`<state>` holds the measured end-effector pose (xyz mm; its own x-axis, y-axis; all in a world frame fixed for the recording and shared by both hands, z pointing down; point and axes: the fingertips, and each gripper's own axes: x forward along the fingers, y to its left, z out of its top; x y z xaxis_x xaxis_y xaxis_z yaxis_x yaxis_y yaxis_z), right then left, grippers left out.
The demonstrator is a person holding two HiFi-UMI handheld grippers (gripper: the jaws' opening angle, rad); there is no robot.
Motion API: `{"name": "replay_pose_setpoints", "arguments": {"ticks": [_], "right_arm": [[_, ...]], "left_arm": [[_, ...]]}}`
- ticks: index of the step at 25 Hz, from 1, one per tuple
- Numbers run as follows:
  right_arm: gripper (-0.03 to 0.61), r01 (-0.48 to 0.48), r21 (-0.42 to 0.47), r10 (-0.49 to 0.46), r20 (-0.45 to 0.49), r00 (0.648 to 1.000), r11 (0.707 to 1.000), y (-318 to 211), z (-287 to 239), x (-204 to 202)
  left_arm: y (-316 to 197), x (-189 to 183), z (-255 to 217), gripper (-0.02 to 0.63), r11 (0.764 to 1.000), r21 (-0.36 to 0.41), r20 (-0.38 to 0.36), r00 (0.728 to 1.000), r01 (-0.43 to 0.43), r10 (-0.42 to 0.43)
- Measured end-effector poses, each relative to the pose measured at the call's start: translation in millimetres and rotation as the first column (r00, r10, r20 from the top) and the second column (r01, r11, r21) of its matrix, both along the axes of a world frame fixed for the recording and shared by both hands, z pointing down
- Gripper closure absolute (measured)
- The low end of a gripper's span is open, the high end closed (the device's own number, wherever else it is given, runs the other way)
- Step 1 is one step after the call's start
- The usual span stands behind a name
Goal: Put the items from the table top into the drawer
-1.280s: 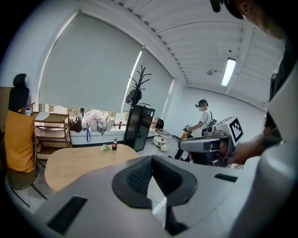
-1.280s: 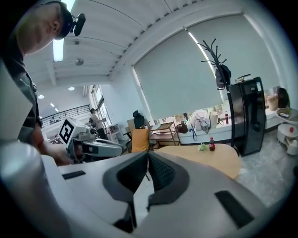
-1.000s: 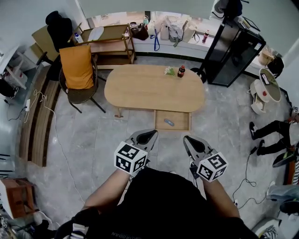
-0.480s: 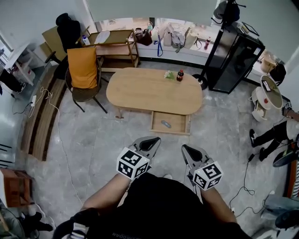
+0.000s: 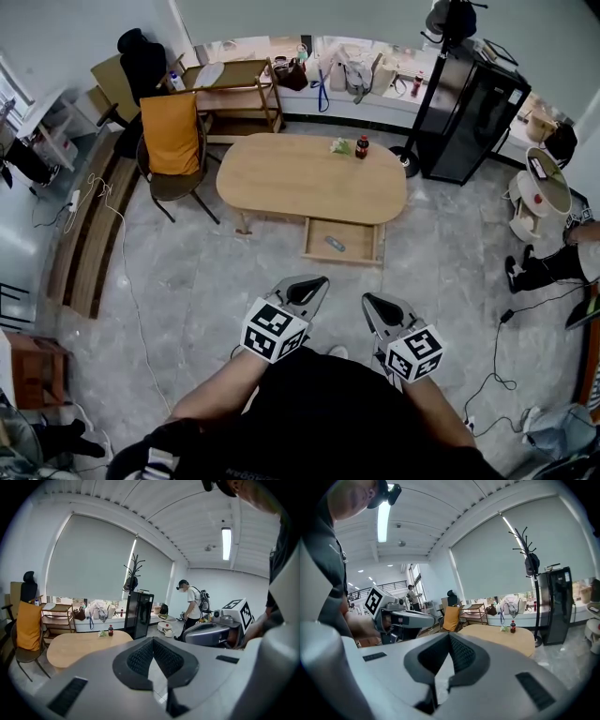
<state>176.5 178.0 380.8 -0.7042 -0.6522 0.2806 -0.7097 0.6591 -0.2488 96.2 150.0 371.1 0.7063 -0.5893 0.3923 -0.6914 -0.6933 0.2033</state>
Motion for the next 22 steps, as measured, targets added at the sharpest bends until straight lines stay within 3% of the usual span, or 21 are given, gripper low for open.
{"name": "replay_pose_setpoints", "arguments": {"ticks": [22], "right_arm": [[0.575,0.012,0.018,-0.012,0.011,1.000,1.000,-0.2,-9.0,-7.1]], "left_arm": [[0.5,-8.7,-9.2,0.612,1.000,0.006,0.004,1.000,0.023,-0.023]]}}
